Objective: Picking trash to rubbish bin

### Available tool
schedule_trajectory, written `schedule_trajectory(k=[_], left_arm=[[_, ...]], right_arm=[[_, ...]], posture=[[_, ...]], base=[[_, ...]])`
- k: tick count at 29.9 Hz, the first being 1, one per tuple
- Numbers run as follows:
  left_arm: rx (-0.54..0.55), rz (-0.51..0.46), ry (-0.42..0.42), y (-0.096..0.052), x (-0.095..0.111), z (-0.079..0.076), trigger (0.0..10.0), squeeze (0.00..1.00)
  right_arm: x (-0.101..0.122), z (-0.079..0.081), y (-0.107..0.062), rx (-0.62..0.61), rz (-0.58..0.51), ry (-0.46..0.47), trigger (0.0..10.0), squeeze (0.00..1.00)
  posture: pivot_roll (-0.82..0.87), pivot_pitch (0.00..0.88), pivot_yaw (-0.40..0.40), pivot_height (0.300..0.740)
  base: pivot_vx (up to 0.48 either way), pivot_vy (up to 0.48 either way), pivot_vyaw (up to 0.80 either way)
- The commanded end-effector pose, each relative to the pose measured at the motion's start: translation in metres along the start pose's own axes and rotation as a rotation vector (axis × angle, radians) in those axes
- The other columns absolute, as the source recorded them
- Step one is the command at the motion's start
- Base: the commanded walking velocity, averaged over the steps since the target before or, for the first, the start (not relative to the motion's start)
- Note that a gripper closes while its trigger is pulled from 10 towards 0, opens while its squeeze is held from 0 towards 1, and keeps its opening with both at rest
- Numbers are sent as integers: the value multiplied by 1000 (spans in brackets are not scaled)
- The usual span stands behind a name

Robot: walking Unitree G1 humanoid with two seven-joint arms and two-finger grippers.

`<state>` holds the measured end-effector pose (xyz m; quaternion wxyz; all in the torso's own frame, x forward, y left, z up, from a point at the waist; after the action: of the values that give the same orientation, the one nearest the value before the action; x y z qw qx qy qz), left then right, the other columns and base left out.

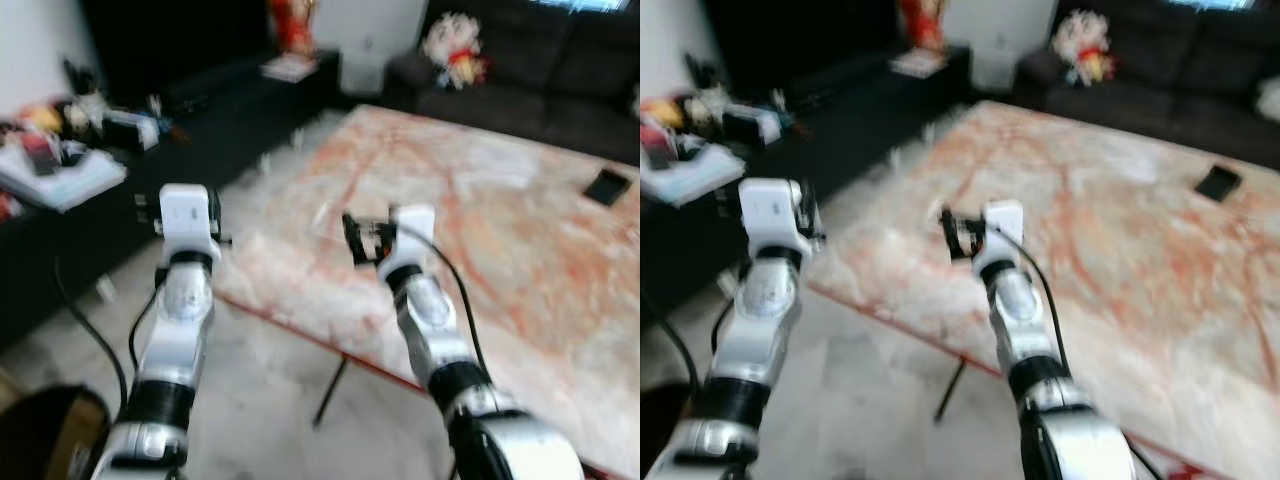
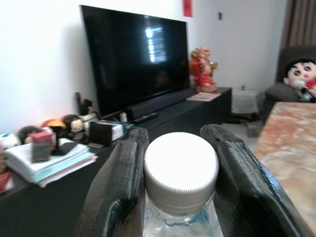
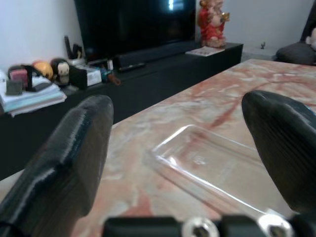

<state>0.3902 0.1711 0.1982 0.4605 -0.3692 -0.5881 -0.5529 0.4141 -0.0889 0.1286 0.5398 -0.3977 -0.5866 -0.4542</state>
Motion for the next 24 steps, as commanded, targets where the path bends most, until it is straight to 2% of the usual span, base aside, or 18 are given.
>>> schedule_trajectory(k=[1, 24], left_arm=[[12, -14, 28, 3, 5, 4, 10000, 0], [46, 4, 37, 3, 4, 11, 10000, 0]], right_arm=[[8, 3, 4, 10, -28, -5, 10000, 0], [10, 10, 6, 36, -29, -1, 10000, 0]], posture=[[37, 0, -67, 740], [51, 0, -75, 740]], base=[[0, 0, 800], [0, 0, 800]])
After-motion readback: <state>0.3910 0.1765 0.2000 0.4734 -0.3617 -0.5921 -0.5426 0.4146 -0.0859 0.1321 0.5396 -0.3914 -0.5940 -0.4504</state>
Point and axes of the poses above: a point about 5 cm out from each wrist's last joint towards the gripper, its own y axis pointing out of the wrist towards the gripper, its own x axis along the axis of the wrist's last joint, z = x × y, the point moved 5 cm from there along y, pointing out of the wrist towards the gripper, and after that the axes turned 4 degrees about -y, right-handed, at the moved point
